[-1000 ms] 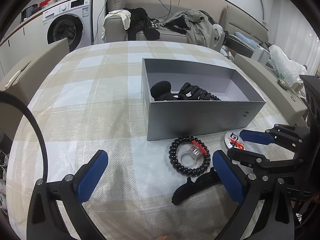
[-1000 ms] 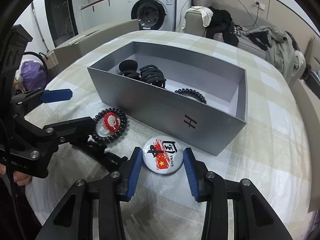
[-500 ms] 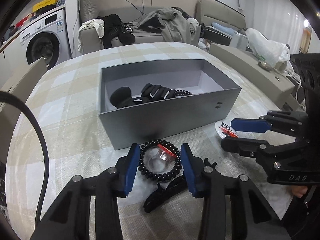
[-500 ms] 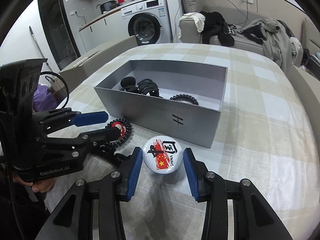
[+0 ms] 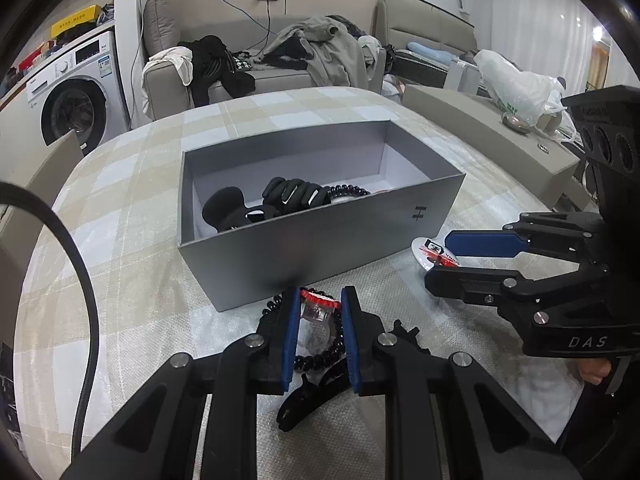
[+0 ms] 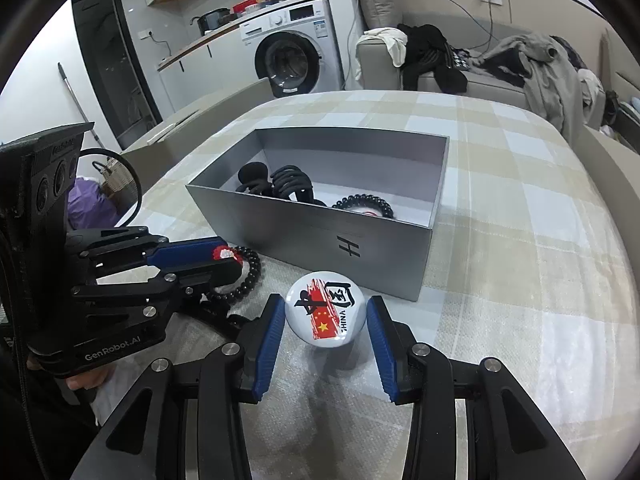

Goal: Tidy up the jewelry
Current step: 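Grasp the badge with the right gripper while the left gripper grasps the clear red-topped ring holder, then carry the badge and ring holder down into the grey box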

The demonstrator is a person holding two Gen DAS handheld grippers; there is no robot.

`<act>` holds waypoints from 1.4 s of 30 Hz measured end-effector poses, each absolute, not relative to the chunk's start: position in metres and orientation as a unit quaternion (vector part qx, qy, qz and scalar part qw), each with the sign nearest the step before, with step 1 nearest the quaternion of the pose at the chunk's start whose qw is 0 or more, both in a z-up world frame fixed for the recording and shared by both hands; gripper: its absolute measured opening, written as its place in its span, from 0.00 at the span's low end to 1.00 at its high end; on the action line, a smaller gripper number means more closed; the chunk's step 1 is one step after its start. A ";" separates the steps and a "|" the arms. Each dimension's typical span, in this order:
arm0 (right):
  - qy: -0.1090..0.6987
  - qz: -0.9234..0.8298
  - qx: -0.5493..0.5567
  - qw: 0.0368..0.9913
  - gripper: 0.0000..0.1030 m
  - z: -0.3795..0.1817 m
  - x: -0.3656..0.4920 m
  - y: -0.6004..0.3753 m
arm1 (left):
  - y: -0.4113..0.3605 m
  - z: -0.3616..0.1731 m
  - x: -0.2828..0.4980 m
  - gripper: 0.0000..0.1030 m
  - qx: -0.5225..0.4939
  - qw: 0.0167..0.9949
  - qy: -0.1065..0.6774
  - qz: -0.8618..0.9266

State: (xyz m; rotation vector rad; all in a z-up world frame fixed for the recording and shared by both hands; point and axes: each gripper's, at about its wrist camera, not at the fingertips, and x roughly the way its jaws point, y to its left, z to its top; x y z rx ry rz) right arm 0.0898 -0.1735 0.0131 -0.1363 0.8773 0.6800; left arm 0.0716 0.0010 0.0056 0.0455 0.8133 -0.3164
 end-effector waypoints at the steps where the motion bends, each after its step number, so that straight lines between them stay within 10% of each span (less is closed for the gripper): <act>1: 0.415 0.322 -0.064 0.849 0.40 0.014 0.090 -0.174 | 0.002 0.007 0.071 0.15 0.020 0.908 0.391 -0.153; 42: 0.347 0.290 0.025 0.891 0.40 0.060 0.120 -0.185 | 0.020 0.049 0.097 0.15 -0.038 0.946 0.297 -0.122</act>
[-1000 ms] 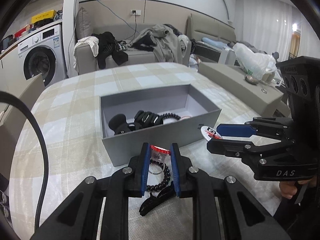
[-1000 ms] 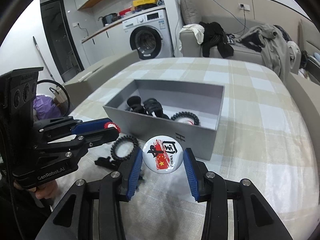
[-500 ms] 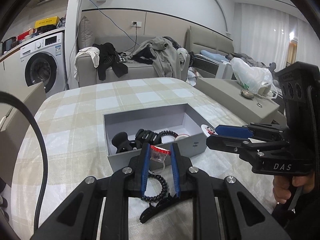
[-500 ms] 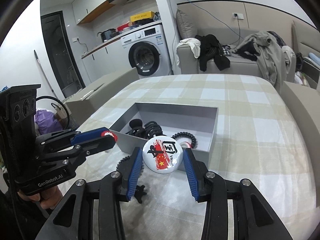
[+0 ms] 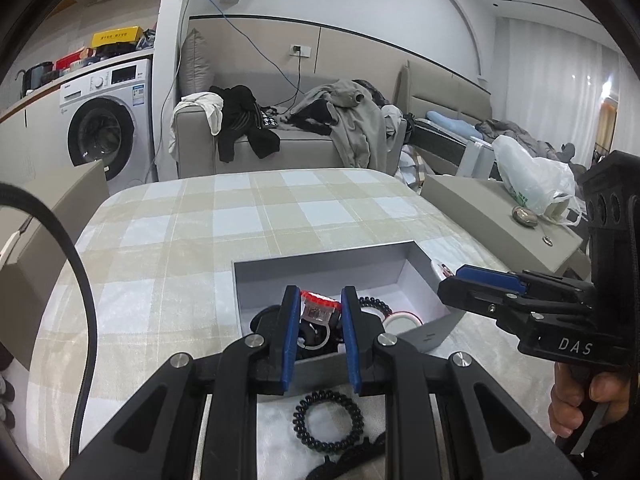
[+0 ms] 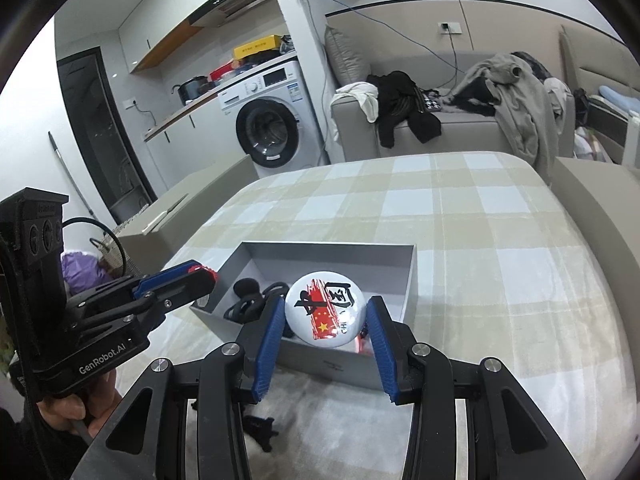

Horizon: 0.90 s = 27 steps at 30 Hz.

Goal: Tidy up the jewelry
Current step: 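Carry the badge and ring holder down into the grey box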

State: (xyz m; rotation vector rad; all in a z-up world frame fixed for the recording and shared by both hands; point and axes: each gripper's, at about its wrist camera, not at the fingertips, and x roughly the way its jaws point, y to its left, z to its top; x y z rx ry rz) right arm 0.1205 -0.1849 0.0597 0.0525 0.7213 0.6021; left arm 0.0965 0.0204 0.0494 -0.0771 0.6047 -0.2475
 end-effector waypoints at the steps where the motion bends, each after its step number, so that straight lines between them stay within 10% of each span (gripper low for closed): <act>1: 0.351 0.289 0.029 0.890 0.40 0.058 0.124 -0.185 | 0.020 0.049 0.099 0.15 -0.036 0.946 0.299 -0.118; 27: 0.364 0.294 0.026 0.883 0.40 0.048 0.140 -0.182 | 0.014 0.038 0.125 0.15 -0.046 0.939 0.326 -0.100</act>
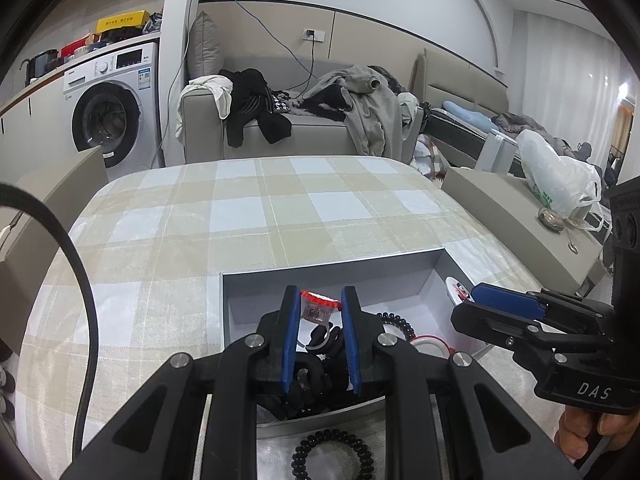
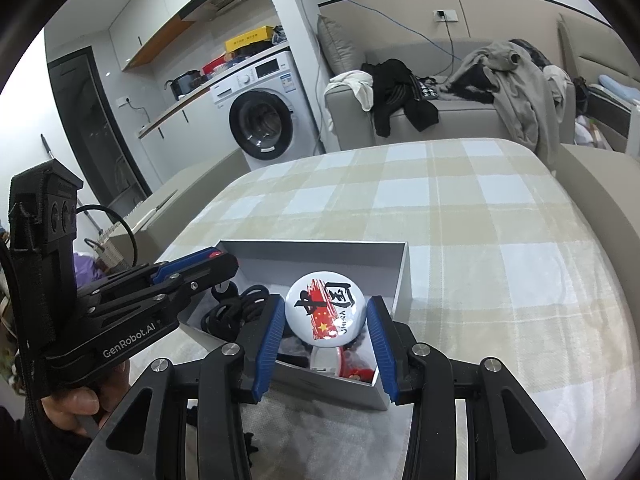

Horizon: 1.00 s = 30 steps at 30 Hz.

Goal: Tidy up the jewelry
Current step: 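Carry the badge and ring holder down into the grey box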

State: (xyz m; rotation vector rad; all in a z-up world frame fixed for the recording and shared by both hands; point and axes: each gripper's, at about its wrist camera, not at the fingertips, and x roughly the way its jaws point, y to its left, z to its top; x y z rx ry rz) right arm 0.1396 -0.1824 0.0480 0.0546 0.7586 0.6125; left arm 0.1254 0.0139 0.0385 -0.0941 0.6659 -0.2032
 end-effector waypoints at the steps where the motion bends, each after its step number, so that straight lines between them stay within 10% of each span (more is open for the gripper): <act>1: 0.364 0.294 0.025 0.883 0.40 0.048 0.140 -0.182 | 0.014 0.038 0.125 0.15 -0.046 0.939 0.327 -0.100; 30: 0.364 0.295 0.023 0.883 0.40 0.049 0.142 -0.181 | 0.010 0.035 0.126 0.15 -0.035 0.939 0.329 -0.096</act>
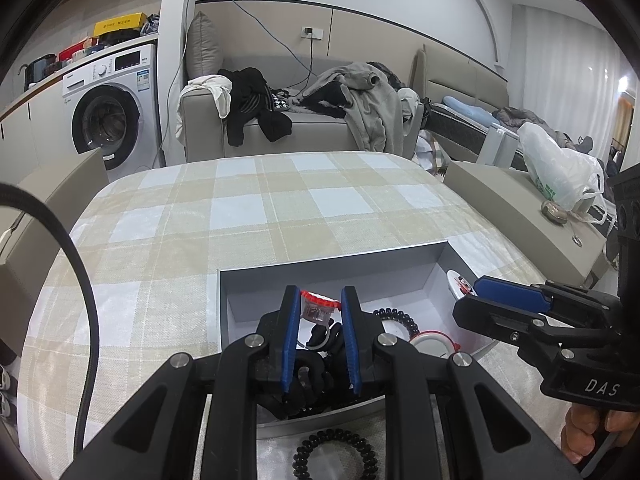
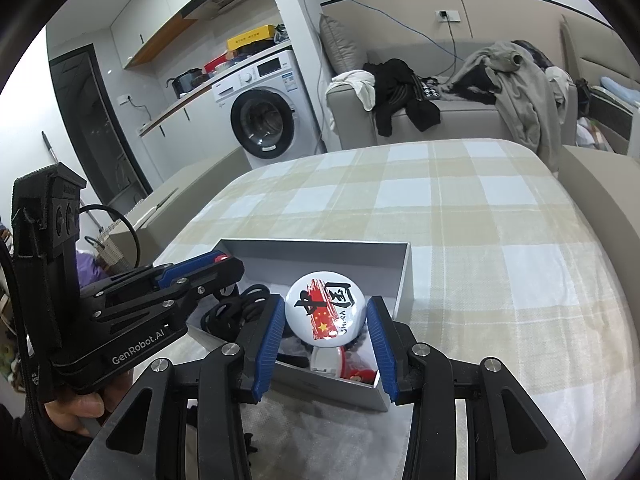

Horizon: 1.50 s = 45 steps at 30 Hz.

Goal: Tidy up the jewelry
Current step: 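Carry the badge and ring holder down into the grey box, then open both grippers and withdraw them from the box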

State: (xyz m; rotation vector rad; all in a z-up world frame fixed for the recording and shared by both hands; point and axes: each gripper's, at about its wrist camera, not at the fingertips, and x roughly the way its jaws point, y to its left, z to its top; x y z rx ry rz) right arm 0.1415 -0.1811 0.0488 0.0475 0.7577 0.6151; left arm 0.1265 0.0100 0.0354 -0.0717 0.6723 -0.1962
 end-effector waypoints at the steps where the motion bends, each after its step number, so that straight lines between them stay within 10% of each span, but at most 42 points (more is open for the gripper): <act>1: 0.364 0.296 0.023 0.883 0.40 0.049 0.142 -0.181 | 0.010 0.035 0.127 0.15 -0.035 0.939 0.329 -0.096; 23: 0.370 0.294 0.028 0.881 0.42 0.047 0.143 -0.179 | 0.009 0.034 0.125 0.15 -0.025 0.940 0.331 -0.086; 29: 0.363 0.298 0.040 0.882 0.57 0.052 0.139 -0.182 | 0.007 0.037 0.122 0.17 -0.025 0.939 0.329 -0.097; 33: 0.358 0.287 0.036 0.888 0.91 0.056 0.133 -0.182 | 0.007 0.042 0.118 0.51 -0.028 0.939 0.324 -0.107; 41: 0.364 0.262 0.033 0.893 1.00 0.055 0.120 -0.199 | 0.023 0.052 0.103 0.99 -0.063 0.942 0.313 -0.104; 45: 0.378 0.256 0.018 0.890 1.00 0.050 0.113 -0.203 | 0.034 0.047 0.094 0.99 -0.077 0.940 0.318 -0.091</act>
